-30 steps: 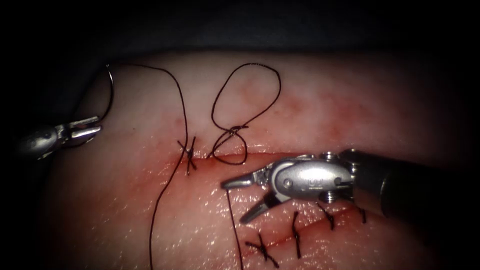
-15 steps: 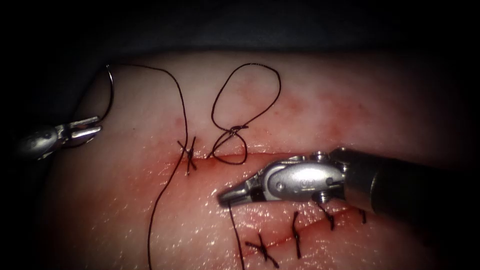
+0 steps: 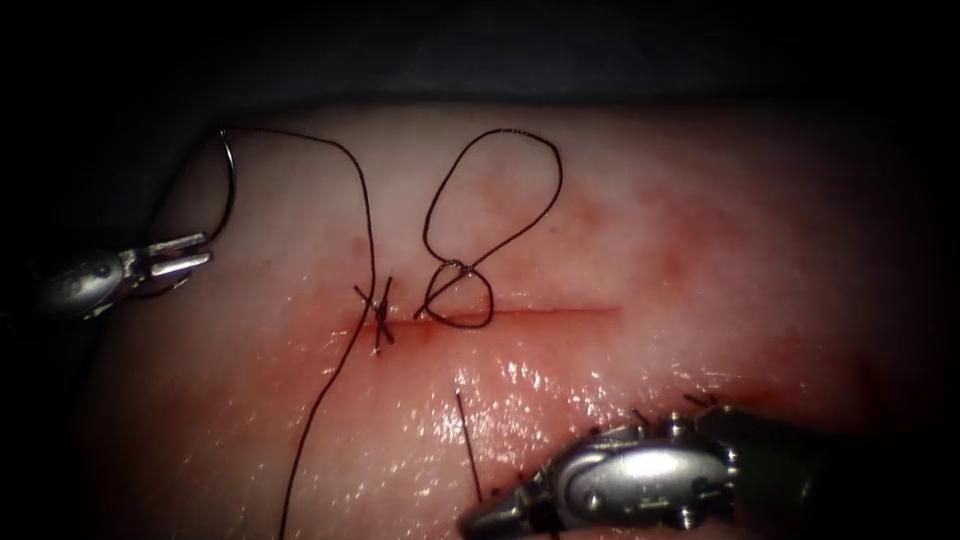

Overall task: Wound Closure
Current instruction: Grab the suture and pull it through repeatably with the right gripper until a short tail remains.

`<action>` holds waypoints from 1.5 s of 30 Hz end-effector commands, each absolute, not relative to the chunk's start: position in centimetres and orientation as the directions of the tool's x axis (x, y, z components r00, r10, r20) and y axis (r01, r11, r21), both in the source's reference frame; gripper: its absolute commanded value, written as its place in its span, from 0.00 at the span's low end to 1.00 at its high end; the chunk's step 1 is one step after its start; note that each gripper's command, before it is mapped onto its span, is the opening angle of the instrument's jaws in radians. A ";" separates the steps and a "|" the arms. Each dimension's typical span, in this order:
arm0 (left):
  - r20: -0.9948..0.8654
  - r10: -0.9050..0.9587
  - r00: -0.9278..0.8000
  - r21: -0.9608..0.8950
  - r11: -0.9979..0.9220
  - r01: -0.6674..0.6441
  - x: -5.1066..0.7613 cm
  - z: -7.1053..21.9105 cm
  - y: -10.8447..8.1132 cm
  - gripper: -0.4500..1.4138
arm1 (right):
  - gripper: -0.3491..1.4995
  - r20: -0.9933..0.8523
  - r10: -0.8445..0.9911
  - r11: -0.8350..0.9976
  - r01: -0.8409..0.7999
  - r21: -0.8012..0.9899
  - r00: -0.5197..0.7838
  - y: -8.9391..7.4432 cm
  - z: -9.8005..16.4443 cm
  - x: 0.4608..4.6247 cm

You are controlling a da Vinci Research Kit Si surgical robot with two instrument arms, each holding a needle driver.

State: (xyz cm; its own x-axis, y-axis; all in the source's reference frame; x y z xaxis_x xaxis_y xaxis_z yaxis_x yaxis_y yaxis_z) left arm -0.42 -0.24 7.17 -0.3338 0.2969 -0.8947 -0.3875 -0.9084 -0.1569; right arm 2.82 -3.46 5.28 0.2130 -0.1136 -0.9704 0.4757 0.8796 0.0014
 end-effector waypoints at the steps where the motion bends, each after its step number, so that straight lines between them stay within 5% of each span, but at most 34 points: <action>1: -0.896 0.294 -0.332 -0.155 -0.909 -0.388 -0.48 7.2 -0.2 0.00 | 0.00 -0.973 -0.113 0.871 0.492 0.000 0.200 -3.6 5.2 3.02; 10: -0.895 0.294 -0.334 -0.155 -0.910 -0.385 -0.47 7.2 -0.2 0.00 | 0.00 -0.982 -0.113 0.853 0.522 -0.018 0.150 -4.1 4.9 3.16; 13: -0.895 0.294 -0.334 -0.155 -0.910 -0.385 -0.47 7.2 -0.2 0.00 | 0.62 -0.992 -0.087 0.877 0.479 -0.032 0.094 -3.9 4.9 3.09; 16: -0.895 0.294 -0.334 -0.155 -0.910 -0.385 -0.47 7.2 -0.2 0.00 | 0.85 -0.994 -0.089 0.909 0.414 -0.052 0.070 -3.5 5.0 3.00; 31: -0.895 0.294 -0.334 -0.155 -0.910 -0.386 -0.48 7.2 -0.2 0.00 | 0.94 -0.979 -0.185 0.938 0.312 -0.151 0.083 -2.3 5.7 2.85; 41: -0.895 0.294 -0.334 -0.155 -0.910 -0.386 -0.48 7.2 -0.2 0.00 | 0.88 -0.974 -0.202 0.939 0.303 -0.163 0.101 -2.3 6.2 3.01; 43: -0.895 0.294 -0.335 -0.154 -0.910 -0.386 -0.48 7.2 -0.2 0.00 | 0.66 -0.976 -0.188 0.942 0.302 -0.148 0.107 -2.3 6.2 3.02; 44: -0.895 0.294 -0.335 -0.154 -0.910 -0.386 -0.48 7.2 -0.2 0.00 | 0.46 -0.977 -0.178 0.945 0.296 -0.137 0.116 -2.3 6.2 3.01; 45: -0.895 0.294 -0.335 -0.154 -0.910 -0.386 -0.48 7.2 -0.2 0.00 | 0.10 -0.981 -0.136 0.950 0.301 -0.089 0.140 -2.3 6.2 3.00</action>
